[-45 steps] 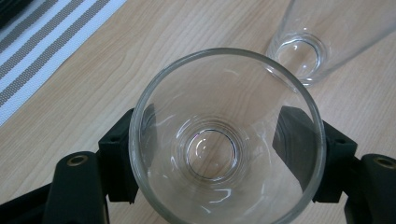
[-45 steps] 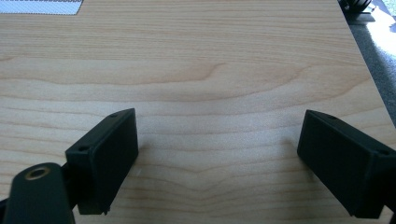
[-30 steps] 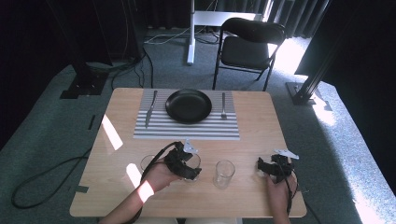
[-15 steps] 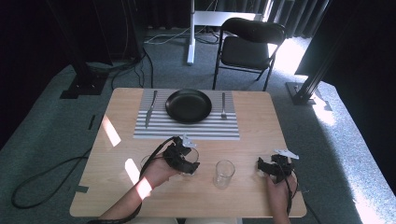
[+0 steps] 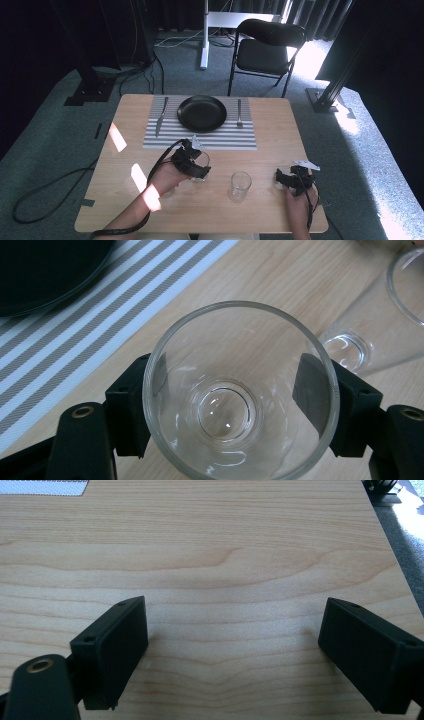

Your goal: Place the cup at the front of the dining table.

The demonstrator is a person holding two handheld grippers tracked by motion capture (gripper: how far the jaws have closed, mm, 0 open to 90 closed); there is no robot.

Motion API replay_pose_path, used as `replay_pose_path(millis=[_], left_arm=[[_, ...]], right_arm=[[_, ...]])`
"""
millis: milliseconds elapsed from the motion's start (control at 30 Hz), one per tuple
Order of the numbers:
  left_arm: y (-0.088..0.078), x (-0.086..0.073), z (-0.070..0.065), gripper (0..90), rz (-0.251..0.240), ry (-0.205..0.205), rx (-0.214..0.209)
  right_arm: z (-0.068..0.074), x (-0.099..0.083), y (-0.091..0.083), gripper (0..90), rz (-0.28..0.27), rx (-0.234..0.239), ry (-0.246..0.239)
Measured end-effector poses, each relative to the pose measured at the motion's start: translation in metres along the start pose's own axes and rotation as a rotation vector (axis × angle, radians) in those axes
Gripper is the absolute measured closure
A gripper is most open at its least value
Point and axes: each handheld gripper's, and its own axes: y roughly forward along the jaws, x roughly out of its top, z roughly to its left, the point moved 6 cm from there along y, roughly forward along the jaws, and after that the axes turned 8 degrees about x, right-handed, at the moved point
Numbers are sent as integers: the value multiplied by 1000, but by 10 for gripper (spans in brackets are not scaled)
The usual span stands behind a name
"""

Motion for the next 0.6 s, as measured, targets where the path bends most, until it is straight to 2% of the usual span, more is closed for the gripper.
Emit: replay_pose_path(millis=[67, 200, 600], left_arm=[[-1, 1, 4, 286, 1, 1, 11], [-3, 4, 14, 286, -9, -28, 21], [-4, 6, 43, 286, -6, -68, 61]], right_arm=[[0, 0, 0, 118, -1, 0, 1], [0, 0, 0, 118, 0, 0, 2], [0, 0, 0, 118, -1, 0, -2]])
